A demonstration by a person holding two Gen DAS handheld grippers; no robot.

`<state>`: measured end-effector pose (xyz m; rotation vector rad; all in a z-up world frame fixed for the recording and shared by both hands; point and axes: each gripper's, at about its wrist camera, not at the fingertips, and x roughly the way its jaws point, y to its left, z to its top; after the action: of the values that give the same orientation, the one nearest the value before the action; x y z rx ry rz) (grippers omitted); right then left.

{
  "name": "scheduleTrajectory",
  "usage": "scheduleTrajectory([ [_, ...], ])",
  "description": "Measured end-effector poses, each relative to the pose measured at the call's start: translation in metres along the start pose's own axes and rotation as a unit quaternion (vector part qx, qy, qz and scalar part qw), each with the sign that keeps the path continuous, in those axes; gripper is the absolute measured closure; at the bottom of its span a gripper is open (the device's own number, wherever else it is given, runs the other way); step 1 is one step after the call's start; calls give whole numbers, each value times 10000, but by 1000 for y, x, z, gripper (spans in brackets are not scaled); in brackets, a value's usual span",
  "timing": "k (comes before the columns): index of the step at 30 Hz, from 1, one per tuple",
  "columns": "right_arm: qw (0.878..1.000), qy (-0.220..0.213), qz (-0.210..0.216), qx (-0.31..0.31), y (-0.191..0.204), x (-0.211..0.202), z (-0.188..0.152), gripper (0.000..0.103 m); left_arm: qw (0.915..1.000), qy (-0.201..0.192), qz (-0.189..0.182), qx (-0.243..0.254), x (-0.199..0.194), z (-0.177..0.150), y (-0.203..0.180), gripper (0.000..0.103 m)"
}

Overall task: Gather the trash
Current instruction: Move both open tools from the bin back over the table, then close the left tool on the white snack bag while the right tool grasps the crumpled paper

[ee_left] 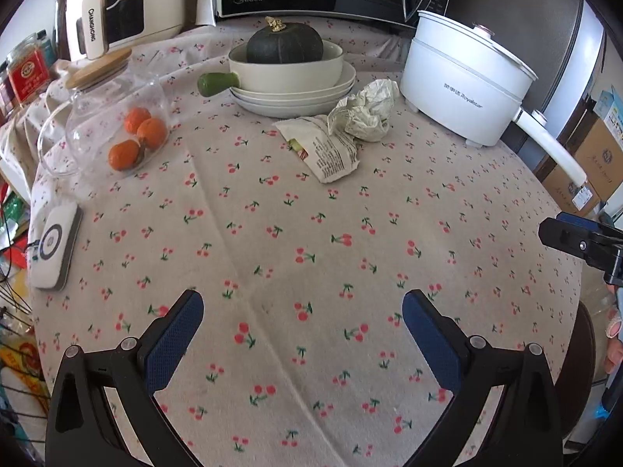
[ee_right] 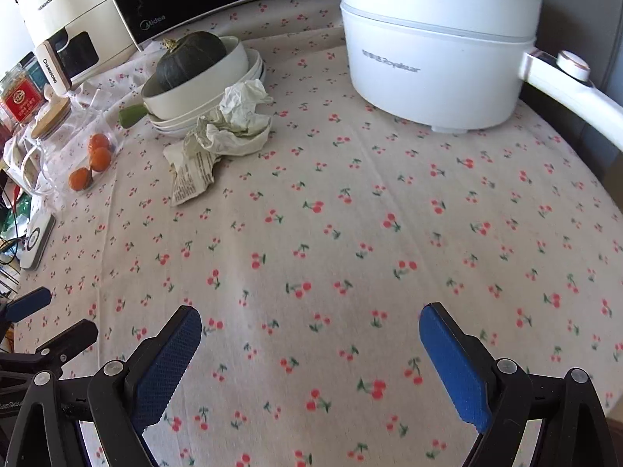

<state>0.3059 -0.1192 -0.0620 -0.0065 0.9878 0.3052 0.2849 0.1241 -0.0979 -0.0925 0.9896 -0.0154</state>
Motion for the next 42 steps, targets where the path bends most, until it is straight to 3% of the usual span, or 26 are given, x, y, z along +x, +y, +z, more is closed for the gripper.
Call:
scheduleTrajectory([
  [7,9997,-36,33,-224,-14,36,30,9,9975,-213,-327,-584,59,51,2,1],
  [14,9995,-1,47,-302,-33,65,44,9,9982,-292,-64,-521,104,87,-16,10],
  [17,9994,-15,71,-337,-37,71,49,9,9979,-411,-52,-500,109,94,-17,20],
  [19,9992,-27,60,-388,-37,74,53,9,9981,-448,-27,-427,111,98,-15,35],
  [25,9988,-69,75,-473,-23,83,66,9,9976,-439,-315,-433,107,96,7,65],
  [27,9990,-59,126,-427,-15,87,71,9,9973,-399,-412,-467,103,93,18,69],
  [37,9982,-82,532,-270,44,124,100,9,9947,-410,-611,-721,74,61,72,71],
  [42,9979,-116,545,-333,74,144,113,9,9949,-462,-632,-640,65,55,79,71],
])
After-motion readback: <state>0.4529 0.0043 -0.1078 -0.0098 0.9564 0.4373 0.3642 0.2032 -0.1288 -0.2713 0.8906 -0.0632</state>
